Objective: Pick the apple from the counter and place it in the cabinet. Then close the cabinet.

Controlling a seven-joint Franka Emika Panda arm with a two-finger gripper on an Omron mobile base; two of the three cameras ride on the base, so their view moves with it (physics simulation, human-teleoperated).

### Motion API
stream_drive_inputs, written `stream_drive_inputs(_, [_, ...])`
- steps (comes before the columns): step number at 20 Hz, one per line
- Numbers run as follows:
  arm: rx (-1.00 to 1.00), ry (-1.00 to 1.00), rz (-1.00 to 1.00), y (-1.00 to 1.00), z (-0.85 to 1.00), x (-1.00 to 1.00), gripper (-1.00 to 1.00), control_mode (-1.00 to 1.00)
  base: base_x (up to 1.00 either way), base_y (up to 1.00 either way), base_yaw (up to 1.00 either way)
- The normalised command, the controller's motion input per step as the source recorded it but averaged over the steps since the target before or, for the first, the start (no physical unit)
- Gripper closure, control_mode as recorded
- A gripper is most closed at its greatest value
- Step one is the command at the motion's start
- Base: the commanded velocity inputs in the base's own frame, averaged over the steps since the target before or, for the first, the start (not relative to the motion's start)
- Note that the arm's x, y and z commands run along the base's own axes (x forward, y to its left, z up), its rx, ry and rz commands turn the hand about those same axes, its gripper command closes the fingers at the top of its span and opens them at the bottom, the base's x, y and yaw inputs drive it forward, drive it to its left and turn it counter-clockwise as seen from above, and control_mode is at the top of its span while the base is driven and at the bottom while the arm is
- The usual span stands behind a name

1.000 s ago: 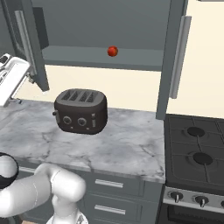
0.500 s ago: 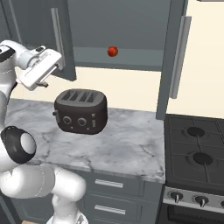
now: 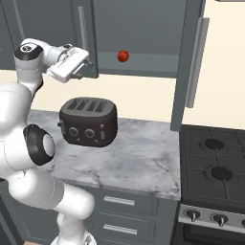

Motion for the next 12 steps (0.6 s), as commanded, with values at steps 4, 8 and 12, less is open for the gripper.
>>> stream_drive_inputs(4, [0.06,0.00,0.76,-0.16,-0.33,1.00,-1.00,-1.00,0.00,0.00,0.00])
stream_drive_inputs(8, [0.05,0.01,0.65,-0.17,-0.40,1.00,-1.00,-1.00,0.00,0.00,0.00])
stream_drive_inputs(12, [0.04,0.13,0.34,-0.17,-0.21,1.00,-1.00,-1.00,0.00,0.00,0.00])
